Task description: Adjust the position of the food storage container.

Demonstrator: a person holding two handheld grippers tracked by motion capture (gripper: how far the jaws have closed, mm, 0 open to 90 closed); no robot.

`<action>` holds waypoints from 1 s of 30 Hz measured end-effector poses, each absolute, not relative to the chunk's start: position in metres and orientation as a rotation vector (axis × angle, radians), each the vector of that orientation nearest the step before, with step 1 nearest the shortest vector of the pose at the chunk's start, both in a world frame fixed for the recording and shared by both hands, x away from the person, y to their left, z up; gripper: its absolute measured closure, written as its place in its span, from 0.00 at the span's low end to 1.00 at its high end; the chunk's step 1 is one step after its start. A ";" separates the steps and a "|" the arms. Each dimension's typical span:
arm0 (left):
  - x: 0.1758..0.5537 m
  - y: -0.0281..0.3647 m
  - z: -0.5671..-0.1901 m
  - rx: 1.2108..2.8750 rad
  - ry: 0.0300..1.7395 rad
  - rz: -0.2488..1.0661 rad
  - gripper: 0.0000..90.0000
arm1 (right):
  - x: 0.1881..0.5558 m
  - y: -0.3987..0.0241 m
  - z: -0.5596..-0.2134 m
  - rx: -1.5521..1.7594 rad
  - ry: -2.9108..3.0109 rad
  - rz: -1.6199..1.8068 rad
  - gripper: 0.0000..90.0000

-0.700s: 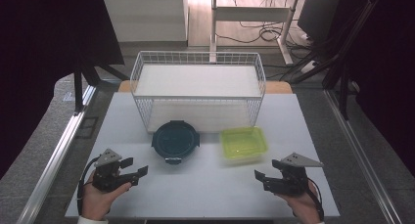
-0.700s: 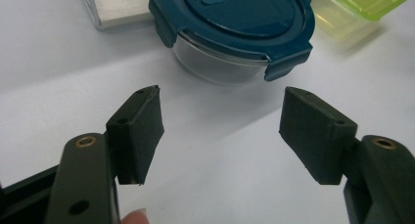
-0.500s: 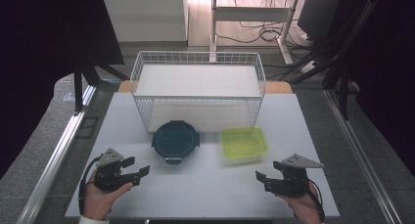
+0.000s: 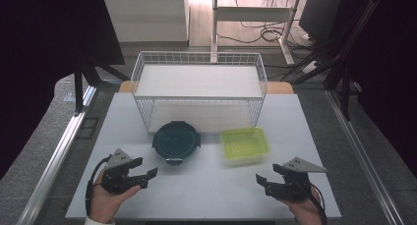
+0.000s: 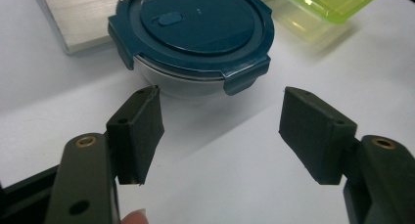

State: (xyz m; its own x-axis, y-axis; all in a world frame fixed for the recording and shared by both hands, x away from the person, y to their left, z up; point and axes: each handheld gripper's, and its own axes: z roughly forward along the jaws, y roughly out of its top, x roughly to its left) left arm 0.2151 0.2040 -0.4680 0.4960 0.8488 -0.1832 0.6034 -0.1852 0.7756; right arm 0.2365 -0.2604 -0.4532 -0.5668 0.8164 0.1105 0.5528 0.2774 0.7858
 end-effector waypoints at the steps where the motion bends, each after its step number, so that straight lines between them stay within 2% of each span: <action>1: 0.216 0.204 -0.469 1.897 1.207 0.363 0.36 | 0.237 -0.260 -0.453 1.253 2.237 1.180 0.29; 9: 0.218 0.215 -0.471 1.877 1.223 0.375 0.37 | 0.242 -0.257 -0.459 1.262 2.254 1.146 0.30; 17: 0.219 0.207 -0.467 1.894 1.215 0.390 0.40 | 0.239 -0.258 -0.460 1.272 2.261 1.139 0.31; 30: 0.248 0.195 -0.457 1.918 1.190 0.364 0.47 | 0.242 -0.264 -0.464 1.291 2.258 1.122 0.31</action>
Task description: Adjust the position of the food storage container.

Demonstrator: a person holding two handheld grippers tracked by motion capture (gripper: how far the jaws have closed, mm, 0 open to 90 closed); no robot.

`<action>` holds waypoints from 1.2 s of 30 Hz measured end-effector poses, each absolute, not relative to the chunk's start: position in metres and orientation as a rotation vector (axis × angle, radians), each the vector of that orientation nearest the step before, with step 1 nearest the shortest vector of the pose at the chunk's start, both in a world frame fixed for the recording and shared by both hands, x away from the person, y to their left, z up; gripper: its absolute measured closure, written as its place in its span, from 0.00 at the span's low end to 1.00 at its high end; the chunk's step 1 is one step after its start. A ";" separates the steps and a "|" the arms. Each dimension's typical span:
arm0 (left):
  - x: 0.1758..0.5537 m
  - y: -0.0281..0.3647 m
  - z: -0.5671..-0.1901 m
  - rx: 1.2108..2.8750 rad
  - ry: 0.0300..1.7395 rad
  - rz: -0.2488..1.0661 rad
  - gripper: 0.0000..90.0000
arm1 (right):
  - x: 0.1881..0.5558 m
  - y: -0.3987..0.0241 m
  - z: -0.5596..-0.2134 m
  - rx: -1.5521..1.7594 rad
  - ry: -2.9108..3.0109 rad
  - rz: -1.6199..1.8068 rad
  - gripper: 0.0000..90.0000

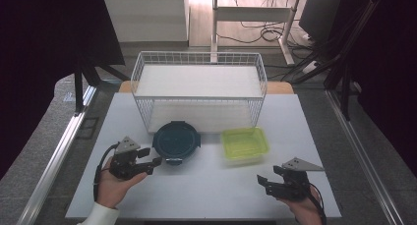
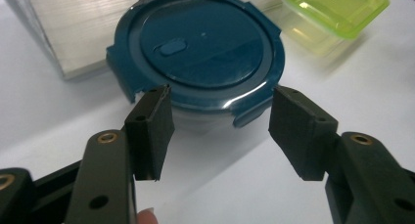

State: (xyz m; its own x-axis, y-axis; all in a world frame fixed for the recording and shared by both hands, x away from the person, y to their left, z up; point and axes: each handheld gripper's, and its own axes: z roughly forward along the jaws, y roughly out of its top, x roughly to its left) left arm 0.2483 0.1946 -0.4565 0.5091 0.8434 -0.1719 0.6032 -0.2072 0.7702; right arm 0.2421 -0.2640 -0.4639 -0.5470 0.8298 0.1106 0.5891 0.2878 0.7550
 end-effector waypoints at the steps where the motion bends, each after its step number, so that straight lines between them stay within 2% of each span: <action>1: 0.249 0.194 -0.455 1.917 1.189 0.371 0.47 | 0.242 -0.263 -0.464 1.288 2.259 1.123 0.31; 12: 0.269 0.203 -0.438 1.896 1.214 0.394 0.57 | 0.241 -0.262 -0.464 1.285 2.264 1.103 0.31; 15: 0.281 0.208 -0.438 1.888 1.236 0.377 0.68 | 0.243 -0.265 -0.467 1.308 2.265 1.089 0.31; 25: 0.308 0.201 -0.423 1.937 1.158 0.445 0.85 | 0.242 -0.264 -0.467 1.307 2.261 1.088 0.31; 29: 0.324 0.198 -0.426 1.968 1.151 0.489 0.92 | 0.242 -0.265 -0.468 1.305 2.265 1.086 0.31; 31: 0.339 0.198 -0.432 1.983 1.164 0.498 0.99 | 0.242 -0.266 -0.469 1.308 2.265 1.089 0.31; 36: 0.356 0.199 -0.442 2.023 1.174 0.496 1.00 | 0.244 -0.267 -0.471 1.315 2.270 1.077 0.31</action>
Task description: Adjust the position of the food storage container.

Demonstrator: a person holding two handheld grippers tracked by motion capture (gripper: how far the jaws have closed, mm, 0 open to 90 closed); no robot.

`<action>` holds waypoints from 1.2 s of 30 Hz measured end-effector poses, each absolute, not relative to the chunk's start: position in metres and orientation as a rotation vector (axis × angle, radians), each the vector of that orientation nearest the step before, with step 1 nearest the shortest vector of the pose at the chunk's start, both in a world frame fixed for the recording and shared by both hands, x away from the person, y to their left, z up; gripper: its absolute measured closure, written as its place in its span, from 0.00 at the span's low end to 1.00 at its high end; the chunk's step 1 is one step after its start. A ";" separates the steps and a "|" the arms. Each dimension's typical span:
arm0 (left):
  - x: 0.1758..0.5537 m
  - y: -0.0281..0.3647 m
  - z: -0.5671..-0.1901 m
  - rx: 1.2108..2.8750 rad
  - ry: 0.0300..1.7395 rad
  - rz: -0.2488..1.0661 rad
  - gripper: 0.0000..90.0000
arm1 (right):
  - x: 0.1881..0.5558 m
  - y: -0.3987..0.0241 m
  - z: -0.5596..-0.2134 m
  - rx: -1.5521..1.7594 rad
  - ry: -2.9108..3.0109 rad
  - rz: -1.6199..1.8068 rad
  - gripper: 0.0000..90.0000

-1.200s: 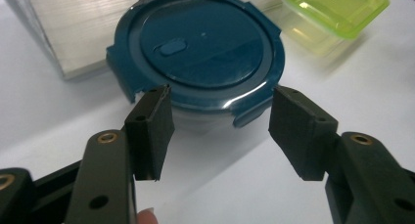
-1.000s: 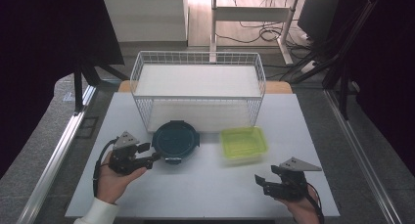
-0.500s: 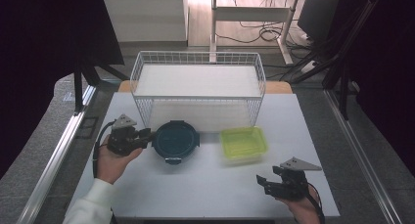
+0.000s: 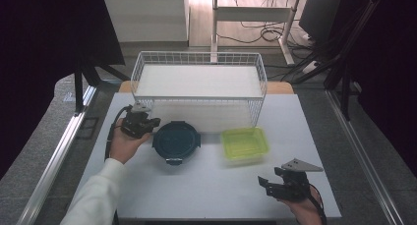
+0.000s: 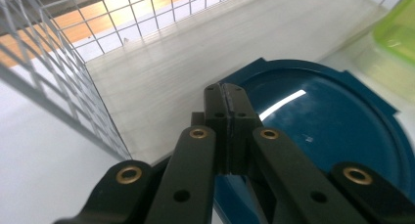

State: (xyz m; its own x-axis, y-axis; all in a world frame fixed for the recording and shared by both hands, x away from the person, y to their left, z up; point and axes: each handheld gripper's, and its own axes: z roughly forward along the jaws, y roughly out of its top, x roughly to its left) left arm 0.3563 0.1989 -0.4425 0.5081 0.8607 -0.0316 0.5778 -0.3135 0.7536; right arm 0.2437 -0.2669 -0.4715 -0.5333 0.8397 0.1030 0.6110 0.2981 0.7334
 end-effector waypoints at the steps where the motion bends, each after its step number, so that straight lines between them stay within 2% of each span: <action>1: 0.360 0.199 -0.445 2.027 1.173 0.501 1.00 | 0.244 -0.267 -0.471 1.315 2.270 1.077 0.31; 17: 0.386 0.182 -0.461 2.179 1.118 0.587 1.00 | 0.244 -0.270 -0.473 1.319 2.261 1.060 0.31; 36: 0.397 0.177 -0.477 2.188 1.084 0.580 1.00 | 0.244 -0.272 -0.476 1.321 2.252 1.029 0.32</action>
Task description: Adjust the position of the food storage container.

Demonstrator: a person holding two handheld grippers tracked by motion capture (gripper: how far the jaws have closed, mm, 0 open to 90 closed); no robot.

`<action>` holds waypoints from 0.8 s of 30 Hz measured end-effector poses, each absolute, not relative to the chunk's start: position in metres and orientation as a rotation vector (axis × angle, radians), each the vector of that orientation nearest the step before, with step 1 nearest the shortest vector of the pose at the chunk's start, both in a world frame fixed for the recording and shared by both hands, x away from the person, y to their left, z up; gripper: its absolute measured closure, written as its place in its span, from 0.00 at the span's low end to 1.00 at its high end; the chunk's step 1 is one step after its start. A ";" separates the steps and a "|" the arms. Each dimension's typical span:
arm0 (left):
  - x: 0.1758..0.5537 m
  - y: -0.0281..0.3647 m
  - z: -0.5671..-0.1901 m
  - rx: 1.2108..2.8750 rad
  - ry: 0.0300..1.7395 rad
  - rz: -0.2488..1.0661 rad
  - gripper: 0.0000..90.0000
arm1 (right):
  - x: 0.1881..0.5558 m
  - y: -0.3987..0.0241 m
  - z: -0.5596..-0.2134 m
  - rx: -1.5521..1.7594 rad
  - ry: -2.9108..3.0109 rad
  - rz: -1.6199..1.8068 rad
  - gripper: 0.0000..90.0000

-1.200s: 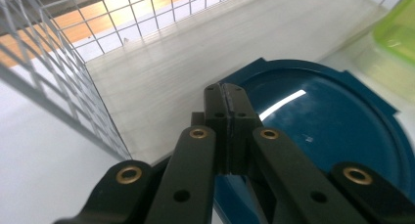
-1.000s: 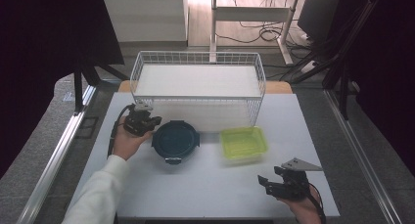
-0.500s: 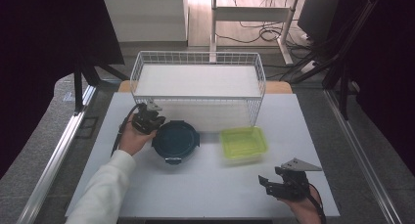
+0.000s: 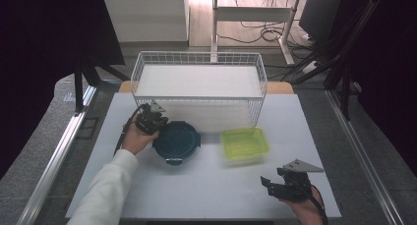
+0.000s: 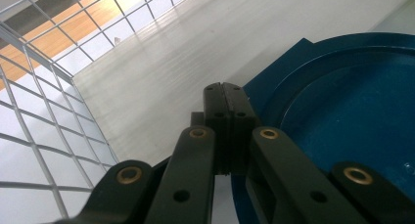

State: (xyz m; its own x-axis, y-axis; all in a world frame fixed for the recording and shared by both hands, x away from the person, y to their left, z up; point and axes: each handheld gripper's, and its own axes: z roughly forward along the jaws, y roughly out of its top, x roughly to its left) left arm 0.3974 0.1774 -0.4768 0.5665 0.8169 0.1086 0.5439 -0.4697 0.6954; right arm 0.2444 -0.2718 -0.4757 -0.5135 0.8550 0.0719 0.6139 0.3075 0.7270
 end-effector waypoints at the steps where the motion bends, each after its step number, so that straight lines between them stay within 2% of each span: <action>1: 0.398 0.178 -0.477 2.189 1.081 0.578 1.00 | 0.244 -0.271 -0.476 1.321 2.253 1.027 0.32; 6: 0.398 0.179 -0.476 2.178 1.072 0.553 1.00 | 0.244 -0.268 -0.477 1.313 2.263 1.020 0.32; 8: 0.398 0.176 -0.476 2.132 0.955 0.290 1.00 | 0.244 -0.268 -0.478 1.312 2.263 1.018 0.32; 9: 0.394 0.166 -0.474 2.171 0.919 0.343 1.00 | 0.244 -0.267 -0.478 1.312 2.264 1.016 0.32; 10: 0.390 0.152 -0.471 2.240 0.910 0.484 1.00 | 0.244 -0.267 -0.478 1.312 2.264 1.014 0.32; 12: 0.389 0.135 -0.465 2.344 0.836 0.554 1.00 | 0.244 -0.267 -0.478 1.310 2.263 1.011 0.32; 13: 0.389 0.133 -0.462 2.345 0.845 0.599 1.00 | 0.243 -0.267 -0.478 1.310 2.261 1.014 0.32; 15: 0.391 0.141 -0.458 2.286 0.925 0.629 1.00 | 0.242 -0.269 -0.478 1.310 2.256 1.014 0.32; 18: 0.397 0.159 -0.460 2.299 1.008 0.724 1.00 | 0.241 -0.272 -0.478 1.317 2.246 1.016 0.32; 21: 0.401 0.165 -0.471 2.340 1.015 0.770 1.00 | 0.242 -0.275 -0.478 1.330 2.231 1.011 0.32; 24: 0.403 0.161 -0.479 2.393 0.978 0.743 1.00 | 0.242 -0.273 -0.479 1.329 2.233 1.006 0.32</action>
State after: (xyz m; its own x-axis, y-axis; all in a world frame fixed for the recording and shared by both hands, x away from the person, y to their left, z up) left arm 0.4027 0.1607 -0.4786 0.6036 0.7353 0.3083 0.4941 -0.6485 0.5791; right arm 0.2422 -0.2734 -0.4791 -0.4967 0.8662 0.0547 0.6150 0.3068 0.7264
